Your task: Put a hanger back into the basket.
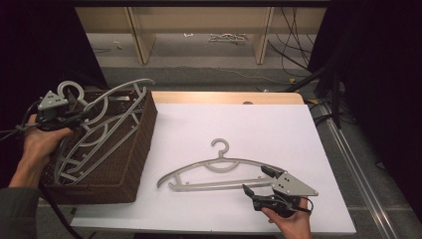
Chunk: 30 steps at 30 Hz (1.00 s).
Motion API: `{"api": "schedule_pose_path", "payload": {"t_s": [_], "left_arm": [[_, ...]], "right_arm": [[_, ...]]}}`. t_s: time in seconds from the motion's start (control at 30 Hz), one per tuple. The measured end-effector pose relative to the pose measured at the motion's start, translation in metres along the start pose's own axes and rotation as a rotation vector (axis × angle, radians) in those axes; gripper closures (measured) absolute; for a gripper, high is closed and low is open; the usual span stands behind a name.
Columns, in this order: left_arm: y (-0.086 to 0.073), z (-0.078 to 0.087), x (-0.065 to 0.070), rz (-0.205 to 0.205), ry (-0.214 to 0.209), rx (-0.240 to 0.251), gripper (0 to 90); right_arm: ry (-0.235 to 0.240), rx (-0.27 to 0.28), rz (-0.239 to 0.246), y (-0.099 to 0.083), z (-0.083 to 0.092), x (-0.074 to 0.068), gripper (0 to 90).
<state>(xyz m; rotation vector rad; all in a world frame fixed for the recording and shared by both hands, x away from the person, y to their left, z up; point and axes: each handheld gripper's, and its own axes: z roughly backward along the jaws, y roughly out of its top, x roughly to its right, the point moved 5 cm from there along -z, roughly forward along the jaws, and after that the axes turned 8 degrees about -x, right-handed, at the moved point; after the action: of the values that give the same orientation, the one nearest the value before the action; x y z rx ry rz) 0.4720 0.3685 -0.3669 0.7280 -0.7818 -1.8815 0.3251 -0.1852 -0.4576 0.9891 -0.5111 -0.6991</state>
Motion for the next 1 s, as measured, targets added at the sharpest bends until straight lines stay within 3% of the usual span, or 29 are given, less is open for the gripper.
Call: {"api": "schedule_pose_path", "payload": {"t_s": [0.27, 0.33, 0.43, 0.5, 0.67, 1.0], "left_arm": [[-0.014, -0.001, -0.008, -0.007, 0.015, -0.020, 81.4], [-0.018, -0.003, -0.010, 0.017, 0.006, -0.006, 81.4], [-0.023, -0.005, -0.010, 0.021, 0.016, -0.021, 81.4], [-0.025, -0.006, -0.010, 0.021, 0.009, -0.025, 81.3], [-0.032, -0.011, -0.012, 0.022, 0.006, -0.034, 81.3], [-0.047, -0.018, -0.016, 0.003, -0.018, -0.054, 81.2]], "right_arm": [[0.002, -0.006, 0.001, -0.001, 0.000, 0.000, 19.9], [-0.001, 0.000, 0.001, 0.000, 0.000, 0.000, 19.9], [0.008, -0.020, -0.011, -0.002, 0.000, -0.001, 19.9], [-0.005, 0.000, 0.003, 0.000, 0.000, 0.001, 19.9], [0.007, -0.015, -0.012, -0.001, 0.001, -0.001, 20.0], [-0.001, -0.007, 0.004, -0.001, 0.000, 0.000, 20.0]]}}
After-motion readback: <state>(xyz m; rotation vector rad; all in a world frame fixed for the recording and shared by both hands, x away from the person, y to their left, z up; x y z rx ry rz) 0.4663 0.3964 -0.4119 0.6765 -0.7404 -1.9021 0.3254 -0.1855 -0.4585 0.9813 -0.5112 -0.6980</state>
